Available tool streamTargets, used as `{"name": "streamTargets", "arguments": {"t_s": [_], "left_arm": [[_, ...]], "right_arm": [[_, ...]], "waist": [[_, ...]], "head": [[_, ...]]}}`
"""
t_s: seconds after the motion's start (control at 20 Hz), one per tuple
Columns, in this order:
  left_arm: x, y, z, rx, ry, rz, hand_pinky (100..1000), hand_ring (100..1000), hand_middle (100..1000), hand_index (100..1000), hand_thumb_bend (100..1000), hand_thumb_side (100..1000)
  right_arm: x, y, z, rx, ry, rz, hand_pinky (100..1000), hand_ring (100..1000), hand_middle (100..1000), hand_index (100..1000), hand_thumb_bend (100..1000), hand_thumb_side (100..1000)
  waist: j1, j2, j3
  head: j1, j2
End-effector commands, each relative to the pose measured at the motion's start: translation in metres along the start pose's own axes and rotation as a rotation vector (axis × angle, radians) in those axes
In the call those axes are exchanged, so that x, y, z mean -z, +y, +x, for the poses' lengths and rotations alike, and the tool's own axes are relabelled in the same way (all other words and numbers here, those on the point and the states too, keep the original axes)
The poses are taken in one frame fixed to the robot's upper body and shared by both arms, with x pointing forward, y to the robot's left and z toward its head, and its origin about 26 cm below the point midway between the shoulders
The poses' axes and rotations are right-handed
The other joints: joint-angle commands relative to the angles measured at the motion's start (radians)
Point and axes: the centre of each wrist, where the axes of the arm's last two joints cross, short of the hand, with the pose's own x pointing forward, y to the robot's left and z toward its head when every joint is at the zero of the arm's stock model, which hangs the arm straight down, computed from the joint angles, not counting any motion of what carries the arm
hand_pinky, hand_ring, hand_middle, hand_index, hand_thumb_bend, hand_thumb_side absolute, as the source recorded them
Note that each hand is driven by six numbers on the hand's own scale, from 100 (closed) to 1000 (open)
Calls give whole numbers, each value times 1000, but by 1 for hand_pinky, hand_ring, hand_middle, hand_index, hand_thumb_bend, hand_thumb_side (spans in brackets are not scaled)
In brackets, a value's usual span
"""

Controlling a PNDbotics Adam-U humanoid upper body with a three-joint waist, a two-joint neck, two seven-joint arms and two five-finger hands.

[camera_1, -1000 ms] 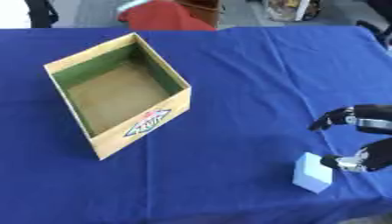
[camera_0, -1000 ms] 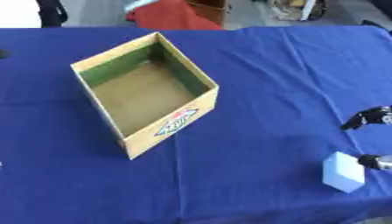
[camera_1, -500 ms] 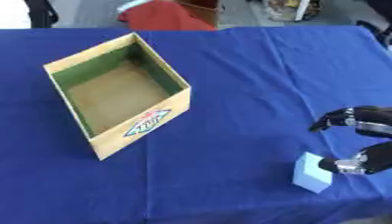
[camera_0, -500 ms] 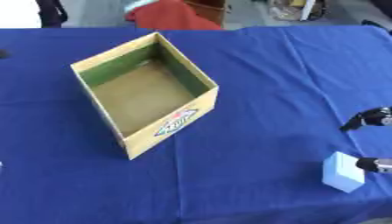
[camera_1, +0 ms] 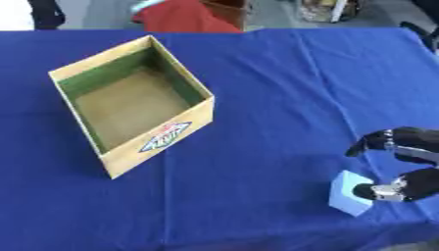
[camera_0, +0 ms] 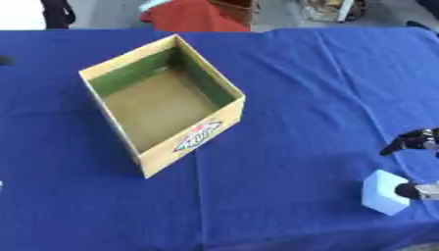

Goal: Pick up objects on the table and place them in the box.

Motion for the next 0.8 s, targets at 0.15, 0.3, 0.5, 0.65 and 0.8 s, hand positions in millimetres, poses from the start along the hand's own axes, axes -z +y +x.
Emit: {"name": "streamTargets", "arguments": {"t_s": [0.15, 0.3, 0.5, 0.65, 0.8], "left_arm": [[7, 2, 6, 7, -31, -25, 589, 816, 681, 733, 171, 938], [7, 1, 6, 6, -30, -26, 589, 816, 681, 733, 170, 938], [7, 1, 6, 5, -29, -28, 589, 817, 682, 733, 170, 938], [7, 1, 6, 3, -28, -30, 589, 817, 682, 733, 171, 939], [7, 0, 6, 2, -27, -30, 589, 818, 682, 734, 171, 940]], "right_arm": [[-9, -6, -3, -33, 27, 7, 904, 850, 771, 895, 475, 896], [-9, -5, -3, -46, 40, -3, 898, 843, 763, 894, 470, 869], [-6, 1, -3, -45, 44, -1, 872, 801, 739, 896, 468, 845], [-3, 6, -2, -29, 42, 2, 847, 783, 736, 904, 432, 775], [-1, 9, -2, -15, 53, 2, 810, 785, 748, 912, 425, 747]], "waist": [[-2, -10, -1], [-2, -9, -1], [-1, -8, 1], [0, -7, 2], [1, -6, 3]], "head": [[-1, -1], [-2, -1], [-2, 0], [-4, -1], [-5, -1]]}}
